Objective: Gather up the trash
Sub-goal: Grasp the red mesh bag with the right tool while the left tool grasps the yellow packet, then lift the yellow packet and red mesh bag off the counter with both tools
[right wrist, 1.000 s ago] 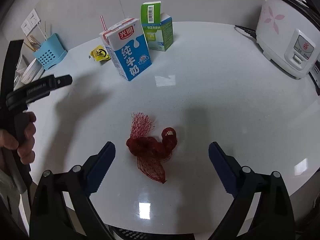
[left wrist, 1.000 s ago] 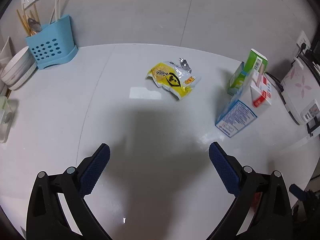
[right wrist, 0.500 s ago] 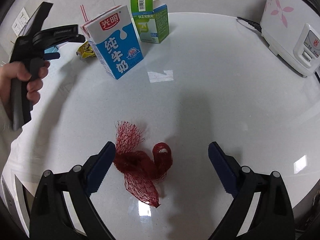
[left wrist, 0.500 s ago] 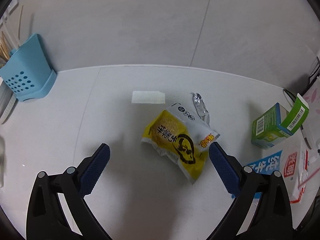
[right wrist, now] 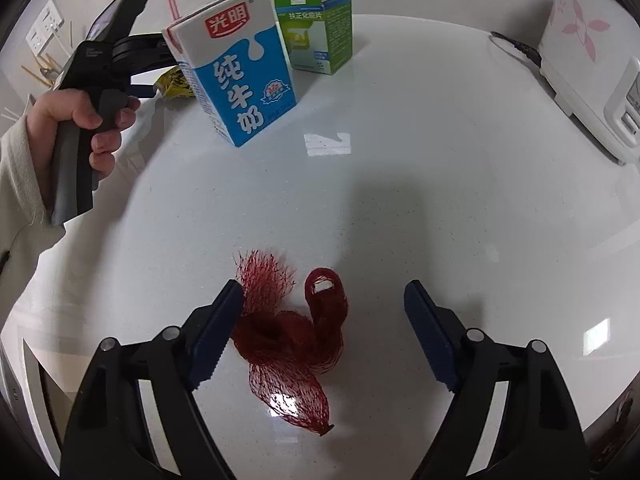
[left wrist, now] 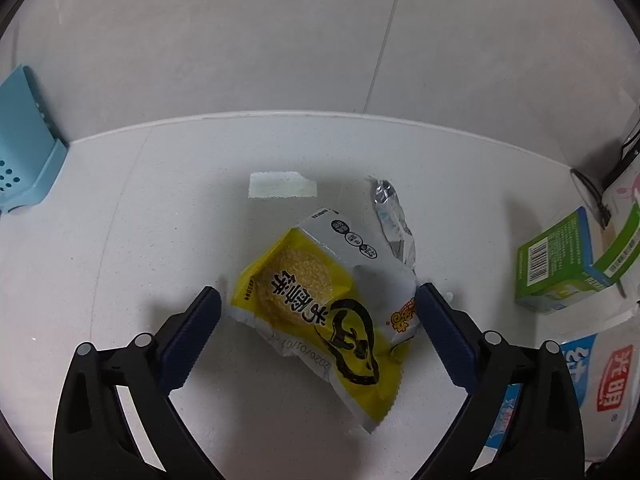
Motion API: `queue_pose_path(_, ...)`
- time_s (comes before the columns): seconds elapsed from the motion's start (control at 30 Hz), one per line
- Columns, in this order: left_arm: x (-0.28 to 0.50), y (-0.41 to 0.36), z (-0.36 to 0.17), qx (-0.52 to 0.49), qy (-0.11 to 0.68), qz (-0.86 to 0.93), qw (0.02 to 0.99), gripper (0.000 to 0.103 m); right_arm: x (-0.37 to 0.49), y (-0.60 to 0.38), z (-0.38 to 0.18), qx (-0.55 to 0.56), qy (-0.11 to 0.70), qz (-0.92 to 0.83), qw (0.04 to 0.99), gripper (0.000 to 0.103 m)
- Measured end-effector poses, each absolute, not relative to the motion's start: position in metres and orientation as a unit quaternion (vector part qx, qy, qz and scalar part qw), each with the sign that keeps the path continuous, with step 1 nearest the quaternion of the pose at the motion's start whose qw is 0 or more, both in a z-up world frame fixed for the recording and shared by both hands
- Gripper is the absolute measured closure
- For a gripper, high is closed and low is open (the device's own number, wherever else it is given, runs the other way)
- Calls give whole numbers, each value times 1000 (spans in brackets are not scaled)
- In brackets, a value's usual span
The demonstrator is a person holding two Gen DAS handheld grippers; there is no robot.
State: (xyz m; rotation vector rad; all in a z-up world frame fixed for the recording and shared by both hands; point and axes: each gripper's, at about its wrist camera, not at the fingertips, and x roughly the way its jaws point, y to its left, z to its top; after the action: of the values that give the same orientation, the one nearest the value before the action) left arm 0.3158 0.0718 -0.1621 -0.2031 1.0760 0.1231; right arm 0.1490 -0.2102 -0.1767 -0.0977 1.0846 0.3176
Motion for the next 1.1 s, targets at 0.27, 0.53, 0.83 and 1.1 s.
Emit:
queue_pose_path(0.27, 321, 61, -159, -85, 508, 61, 855, 57, 149, -208, -177, -49, 512, 165, 841, 52)
queue_pose_path(0.53, 313, 54, -153, -78, 507, 67, 856, 72, 151, -206, -178, -85, 500, 159, 847, 89)
queue_pose_path(0.83, 297, 48, -139, -79, 501, 67, 859, 73, 157, -222, -176, -51, 507, 179, 841, 93)
queue_pose_path(1.1, 266, 58, -124, -97, 490, 70, 863, 73, 145, -228, -169, -38, 501, 201, 841, 93)
